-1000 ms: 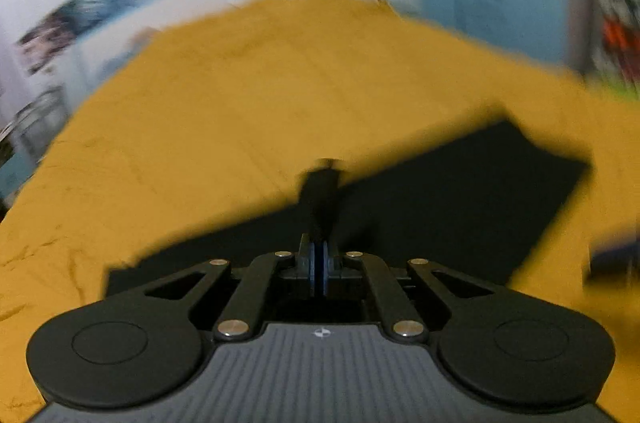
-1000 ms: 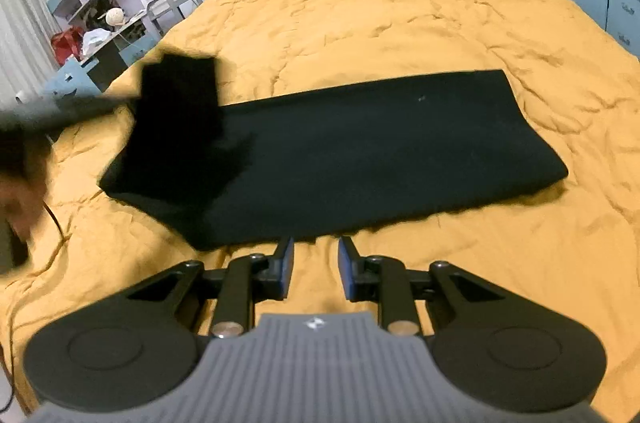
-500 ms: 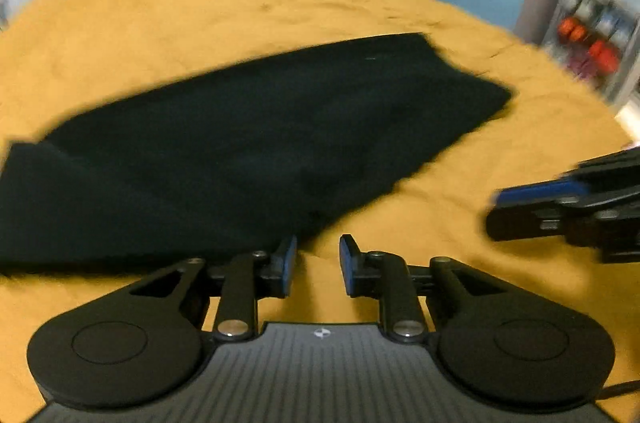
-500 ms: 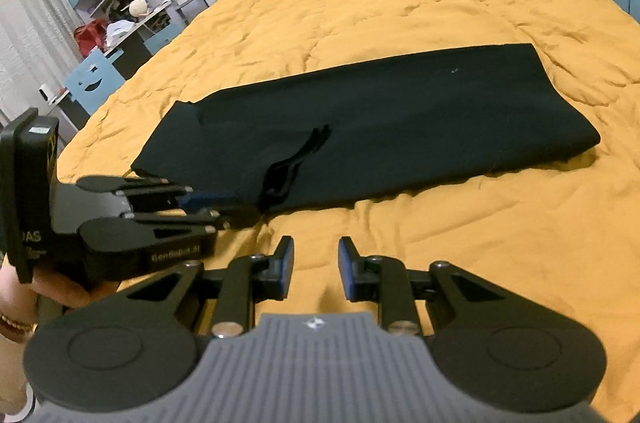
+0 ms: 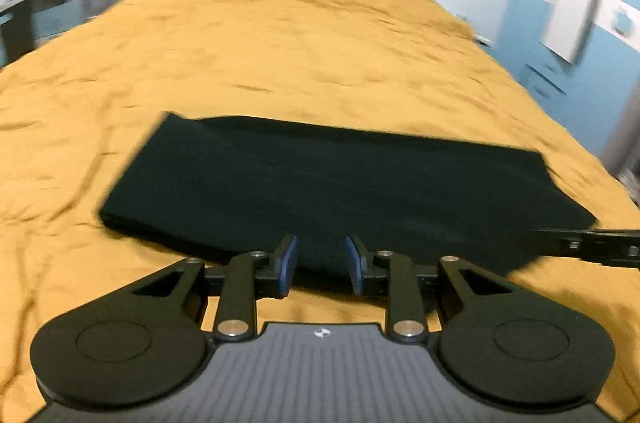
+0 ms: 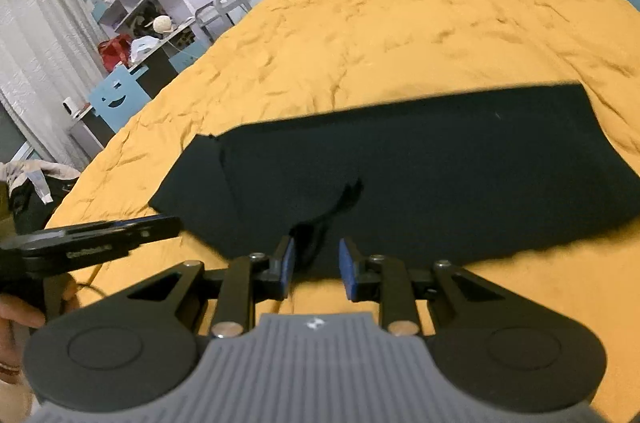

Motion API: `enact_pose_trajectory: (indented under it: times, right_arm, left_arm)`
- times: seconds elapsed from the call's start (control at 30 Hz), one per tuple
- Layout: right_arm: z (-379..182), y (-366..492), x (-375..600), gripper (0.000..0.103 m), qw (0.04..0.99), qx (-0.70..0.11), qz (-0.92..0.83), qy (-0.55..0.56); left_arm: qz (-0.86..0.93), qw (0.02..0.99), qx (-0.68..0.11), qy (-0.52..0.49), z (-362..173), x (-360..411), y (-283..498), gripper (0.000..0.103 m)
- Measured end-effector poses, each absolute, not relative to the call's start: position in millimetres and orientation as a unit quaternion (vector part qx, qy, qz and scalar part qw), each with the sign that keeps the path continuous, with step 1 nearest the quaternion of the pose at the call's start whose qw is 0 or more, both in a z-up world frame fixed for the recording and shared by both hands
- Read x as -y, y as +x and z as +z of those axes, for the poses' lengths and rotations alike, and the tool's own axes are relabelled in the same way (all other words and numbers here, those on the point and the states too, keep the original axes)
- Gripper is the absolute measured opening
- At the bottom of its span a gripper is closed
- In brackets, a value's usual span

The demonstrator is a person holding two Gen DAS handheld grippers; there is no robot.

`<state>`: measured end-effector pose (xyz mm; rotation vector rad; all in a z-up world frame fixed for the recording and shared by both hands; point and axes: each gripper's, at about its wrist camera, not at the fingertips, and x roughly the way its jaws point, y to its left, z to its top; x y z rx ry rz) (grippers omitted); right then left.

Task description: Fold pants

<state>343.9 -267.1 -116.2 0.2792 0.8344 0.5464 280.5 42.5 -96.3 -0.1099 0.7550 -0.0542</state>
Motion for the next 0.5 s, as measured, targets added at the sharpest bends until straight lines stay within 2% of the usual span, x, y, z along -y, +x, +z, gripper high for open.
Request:
enact_pose_trajectory:
  times: [0.27,0.37,0.43,0.5]
  right_arm:
    - [-138.5,405.5,232.4,0.021,0.876,-0.390,0.280,0.056]
    - [-150.5,420.1,224.2,0.018,0.872,-0.396,0.285,0.035]
    - [-158.7,424.3,221.4,0.002,0.867,-0.404,0.289,0.031]
    - [-163.8,423.9,220.8,0.000,0.867,-0.401,0.293,0.028]
  left_arm:
    - [0.026,0.928,-0.363,-0.081,-114.2,-84.2,311.5,0.032]
    - [0.051,0.926,-0.366,-0.080,-123.2,-88.0,315.8,0.024]
    - [0.053,0.923,-0.369,-0.092,-131.6,-89.7,317.5,0.023]
    - [0.051,0.918,-0.381,-0.102,-136.7,-94.6,317.2,0.021]
